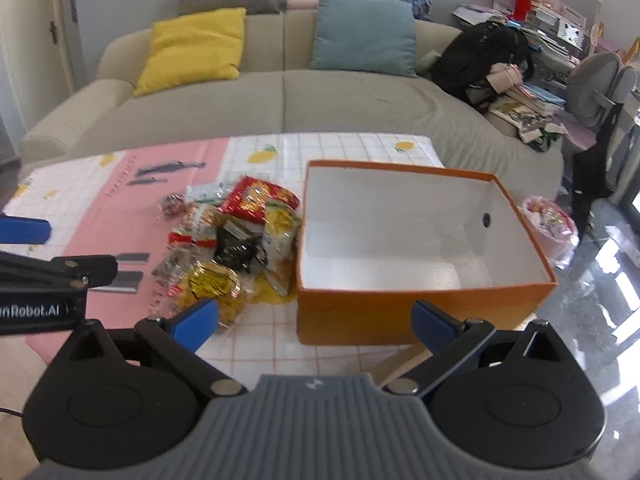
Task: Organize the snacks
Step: 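Lower the right gripper onto the yellow cracker bag and close it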
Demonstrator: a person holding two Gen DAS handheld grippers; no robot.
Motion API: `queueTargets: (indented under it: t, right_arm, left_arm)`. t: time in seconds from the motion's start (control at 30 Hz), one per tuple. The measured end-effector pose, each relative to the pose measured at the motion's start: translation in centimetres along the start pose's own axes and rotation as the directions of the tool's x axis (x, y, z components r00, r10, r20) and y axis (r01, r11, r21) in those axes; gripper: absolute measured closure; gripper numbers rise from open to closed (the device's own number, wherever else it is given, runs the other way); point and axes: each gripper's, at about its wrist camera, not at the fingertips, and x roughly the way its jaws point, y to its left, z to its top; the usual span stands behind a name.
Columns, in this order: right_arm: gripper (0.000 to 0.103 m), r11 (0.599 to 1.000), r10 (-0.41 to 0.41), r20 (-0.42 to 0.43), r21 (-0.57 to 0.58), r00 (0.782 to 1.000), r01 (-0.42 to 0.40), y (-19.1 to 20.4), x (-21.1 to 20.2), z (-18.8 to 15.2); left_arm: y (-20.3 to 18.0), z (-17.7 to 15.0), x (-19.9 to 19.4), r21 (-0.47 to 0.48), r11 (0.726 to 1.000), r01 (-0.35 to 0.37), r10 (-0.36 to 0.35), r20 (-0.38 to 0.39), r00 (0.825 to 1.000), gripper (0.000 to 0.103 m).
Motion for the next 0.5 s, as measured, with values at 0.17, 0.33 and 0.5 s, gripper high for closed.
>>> queueTargets:
  t: [0.17, 0.33, 0.5]
  right_arm:
    - [0.017, 0.998, 0.062, 0.028, -0.015, 0.998, -0.061, 0.6, 0.7, 0.1]
    - [0.037, 0.987, 0.158, 0.008, -0.037, 0.987, -0.157, 2.1, 2.1, 0.2]
    - [0.039, 0.963, 0.247, 0.007, -0.117, 0.969, -0.245, 4.5, 4.0, 0.8]
  left_arm:
    - [1.4, 0.1, 1.4, 0.008, 0.999, 0.035, -0.035, -0.035, 0.999, 0.028]
    - [3.2, -0.1, 3.7, -0.044, 0.996, 0.077, -0.082, -0.106, 0.991, 0.036]
    - [4.6, 0.3, 5.9, -0.049, 0.996, 0.077, -0.085, -0.168, 0.982, 0.035]
